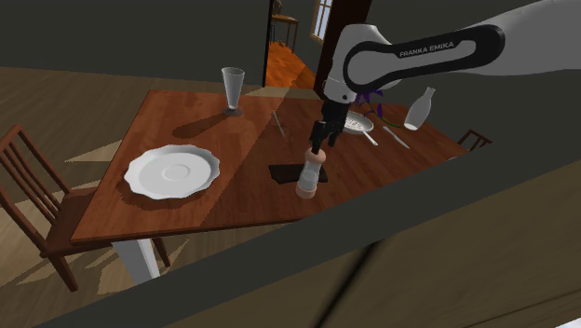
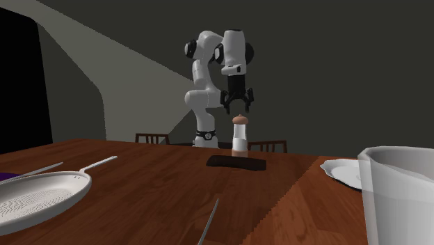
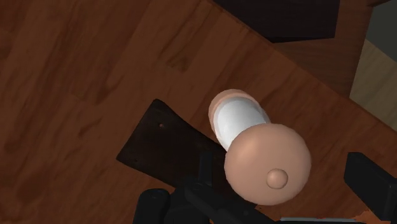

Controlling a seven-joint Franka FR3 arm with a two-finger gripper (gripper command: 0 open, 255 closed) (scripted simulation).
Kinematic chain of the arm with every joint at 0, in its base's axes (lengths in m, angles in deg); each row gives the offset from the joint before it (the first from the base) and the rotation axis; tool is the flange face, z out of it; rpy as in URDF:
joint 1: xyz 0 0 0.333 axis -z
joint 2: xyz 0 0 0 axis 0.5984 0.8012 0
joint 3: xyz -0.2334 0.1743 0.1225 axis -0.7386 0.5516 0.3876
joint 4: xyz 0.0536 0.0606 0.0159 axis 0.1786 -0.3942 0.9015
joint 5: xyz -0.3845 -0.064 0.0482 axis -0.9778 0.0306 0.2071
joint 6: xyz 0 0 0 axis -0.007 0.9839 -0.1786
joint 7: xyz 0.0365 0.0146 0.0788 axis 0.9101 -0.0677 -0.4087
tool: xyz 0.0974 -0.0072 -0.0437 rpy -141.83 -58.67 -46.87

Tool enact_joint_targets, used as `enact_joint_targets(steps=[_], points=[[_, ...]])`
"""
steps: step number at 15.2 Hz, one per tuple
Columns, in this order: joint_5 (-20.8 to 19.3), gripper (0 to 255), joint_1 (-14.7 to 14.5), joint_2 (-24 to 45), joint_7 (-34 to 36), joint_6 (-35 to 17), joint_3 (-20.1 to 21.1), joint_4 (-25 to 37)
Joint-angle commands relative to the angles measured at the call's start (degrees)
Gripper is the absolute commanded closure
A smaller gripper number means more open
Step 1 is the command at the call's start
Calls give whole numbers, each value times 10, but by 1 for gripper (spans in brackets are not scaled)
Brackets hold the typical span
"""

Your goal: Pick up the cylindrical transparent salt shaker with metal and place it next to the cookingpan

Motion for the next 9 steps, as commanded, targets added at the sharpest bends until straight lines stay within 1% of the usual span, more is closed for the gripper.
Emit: enact_joint_targets(steps=[1, 6, 9], points=[[3, 0, -1, 7, 1, -16, 3, -11], [7, 0, -4, 22, 0, -58, 6, -36], [7, 0, -4, 22, 0, -58, 6, -36]])
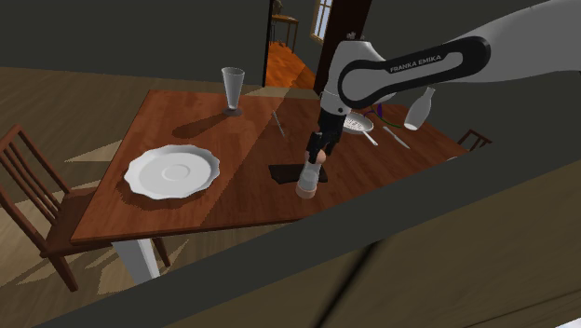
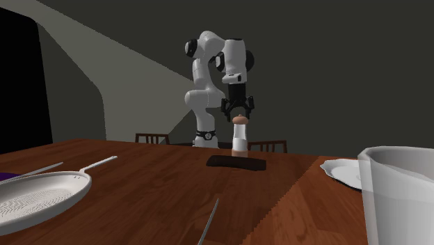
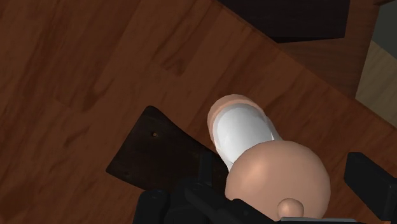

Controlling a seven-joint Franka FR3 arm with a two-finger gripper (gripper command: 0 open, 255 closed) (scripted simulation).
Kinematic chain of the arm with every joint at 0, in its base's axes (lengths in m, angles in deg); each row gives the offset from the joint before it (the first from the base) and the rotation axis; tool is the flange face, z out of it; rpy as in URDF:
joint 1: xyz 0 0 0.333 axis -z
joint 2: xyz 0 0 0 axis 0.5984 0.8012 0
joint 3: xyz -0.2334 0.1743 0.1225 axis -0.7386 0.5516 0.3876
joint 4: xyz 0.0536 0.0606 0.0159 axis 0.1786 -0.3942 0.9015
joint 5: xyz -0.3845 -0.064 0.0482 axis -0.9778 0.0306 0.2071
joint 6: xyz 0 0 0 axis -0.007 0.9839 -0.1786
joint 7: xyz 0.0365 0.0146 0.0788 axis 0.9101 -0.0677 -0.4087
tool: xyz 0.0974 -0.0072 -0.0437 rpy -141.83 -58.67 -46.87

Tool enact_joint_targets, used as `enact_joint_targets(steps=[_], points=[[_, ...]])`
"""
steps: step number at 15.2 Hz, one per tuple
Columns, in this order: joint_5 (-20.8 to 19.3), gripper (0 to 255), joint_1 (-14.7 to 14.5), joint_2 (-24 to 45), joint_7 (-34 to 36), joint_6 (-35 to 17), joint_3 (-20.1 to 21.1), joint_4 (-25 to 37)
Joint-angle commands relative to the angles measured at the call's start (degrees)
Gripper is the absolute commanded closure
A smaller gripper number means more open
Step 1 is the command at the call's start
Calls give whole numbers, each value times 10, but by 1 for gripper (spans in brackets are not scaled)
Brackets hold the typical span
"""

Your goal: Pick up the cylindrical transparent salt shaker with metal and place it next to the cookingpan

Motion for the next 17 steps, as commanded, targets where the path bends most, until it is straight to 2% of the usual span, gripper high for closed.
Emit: enact_joint_targets(steps=[1, 4, 5, 14, 17], points=[[0, 0, 0, 0, 0, -1, 0, -1], [0, 0, 0, 0, 0, -1, 0, 0], [0, 255, 0, 0, 0, -1, 0, 0], [0, 255, 0, 0, 0, -1, 0, -1], [-2, 255, 1, -11, 3, 27, -1, 15]])
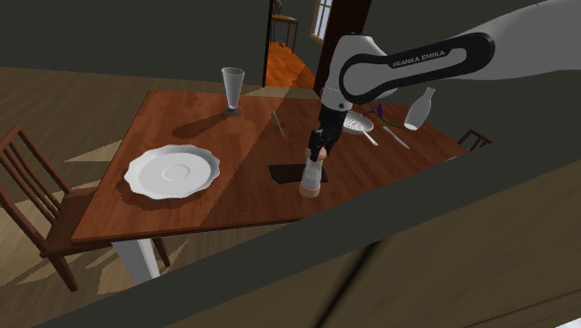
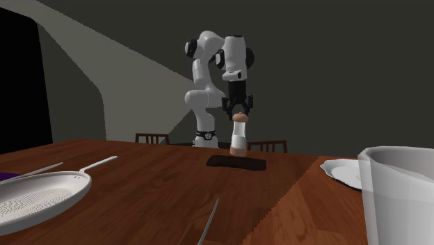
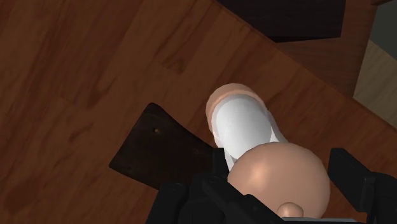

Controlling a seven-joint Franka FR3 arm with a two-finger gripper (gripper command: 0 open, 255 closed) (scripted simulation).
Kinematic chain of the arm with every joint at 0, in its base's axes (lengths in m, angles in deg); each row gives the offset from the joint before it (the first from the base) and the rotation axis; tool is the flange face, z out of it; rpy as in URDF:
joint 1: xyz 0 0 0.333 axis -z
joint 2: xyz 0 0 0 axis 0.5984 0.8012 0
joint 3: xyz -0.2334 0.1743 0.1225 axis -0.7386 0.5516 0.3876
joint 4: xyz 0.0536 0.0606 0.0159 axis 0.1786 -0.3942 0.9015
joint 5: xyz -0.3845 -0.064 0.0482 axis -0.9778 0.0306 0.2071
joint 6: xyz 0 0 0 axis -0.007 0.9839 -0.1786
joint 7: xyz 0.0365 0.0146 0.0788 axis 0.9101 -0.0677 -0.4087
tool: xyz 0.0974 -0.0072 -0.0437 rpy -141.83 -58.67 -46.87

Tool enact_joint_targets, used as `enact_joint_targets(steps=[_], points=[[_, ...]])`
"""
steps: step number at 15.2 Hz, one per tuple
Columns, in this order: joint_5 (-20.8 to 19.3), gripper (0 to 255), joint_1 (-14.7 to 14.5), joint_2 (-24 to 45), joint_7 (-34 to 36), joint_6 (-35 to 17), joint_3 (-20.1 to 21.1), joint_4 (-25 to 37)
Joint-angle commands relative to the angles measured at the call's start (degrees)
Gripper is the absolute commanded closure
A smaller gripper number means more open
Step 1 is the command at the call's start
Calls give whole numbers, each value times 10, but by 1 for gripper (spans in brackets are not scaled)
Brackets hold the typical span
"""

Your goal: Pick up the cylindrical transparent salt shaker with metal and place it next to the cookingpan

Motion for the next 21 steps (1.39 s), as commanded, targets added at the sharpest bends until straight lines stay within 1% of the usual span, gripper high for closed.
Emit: enact_joint_targets(steps=[1, 11, 21], points=[[-1, 255, 0, -9, 2, 17, 0, 8], [-7, 255, 2, -34, 10, 102, -4, 69], [-12, 255, 3, -42, 17, 182, -8, 140]])
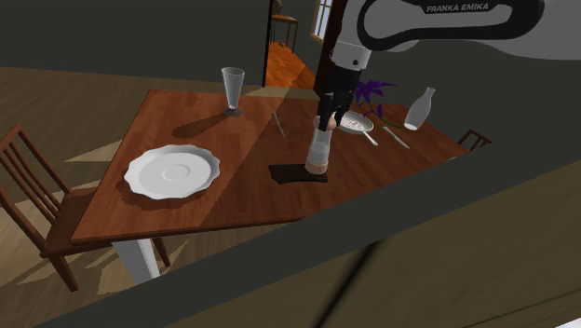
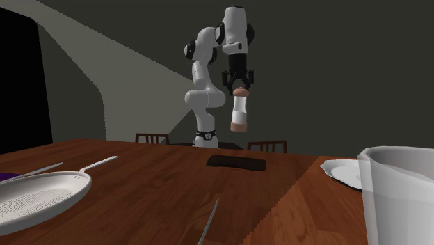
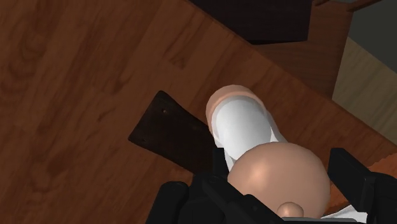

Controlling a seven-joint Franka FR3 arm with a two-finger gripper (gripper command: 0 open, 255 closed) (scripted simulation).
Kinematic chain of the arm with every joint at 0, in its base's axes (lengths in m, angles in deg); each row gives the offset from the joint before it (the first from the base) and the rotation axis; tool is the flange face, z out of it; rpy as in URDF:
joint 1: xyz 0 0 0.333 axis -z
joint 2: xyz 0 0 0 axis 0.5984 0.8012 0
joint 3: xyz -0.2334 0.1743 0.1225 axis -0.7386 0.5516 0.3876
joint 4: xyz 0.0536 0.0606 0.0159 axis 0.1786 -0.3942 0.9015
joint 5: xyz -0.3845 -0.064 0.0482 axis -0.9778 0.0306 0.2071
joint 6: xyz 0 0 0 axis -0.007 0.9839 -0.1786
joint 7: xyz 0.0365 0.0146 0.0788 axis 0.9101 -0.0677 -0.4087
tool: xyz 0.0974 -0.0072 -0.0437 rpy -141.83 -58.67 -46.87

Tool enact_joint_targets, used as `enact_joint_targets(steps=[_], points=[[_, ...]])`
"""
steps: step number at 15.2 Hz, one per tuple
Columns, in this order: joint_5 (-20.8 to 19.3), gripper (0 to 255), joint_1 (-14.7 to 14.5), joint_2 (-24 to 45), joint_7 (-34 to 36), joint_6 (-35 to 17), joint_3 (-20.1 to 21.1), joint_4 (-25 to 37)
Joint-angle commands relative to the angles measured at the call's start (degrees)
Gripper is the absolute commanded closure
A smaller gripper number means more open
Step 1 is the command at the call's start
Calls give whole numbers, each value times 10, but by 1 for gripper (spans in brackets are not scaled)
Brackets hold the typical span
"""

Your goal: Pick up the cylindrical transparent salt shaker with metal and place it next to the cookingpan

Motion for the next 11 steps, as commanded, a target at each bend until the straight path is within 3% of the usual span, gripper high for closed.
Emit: enact_joint_targets(steps=[1, 11], points=[[-1, 255, 0, 0, 1, 17, -1, 16], [-5, 255, 1, 6, 8, 91, -4, 98]])
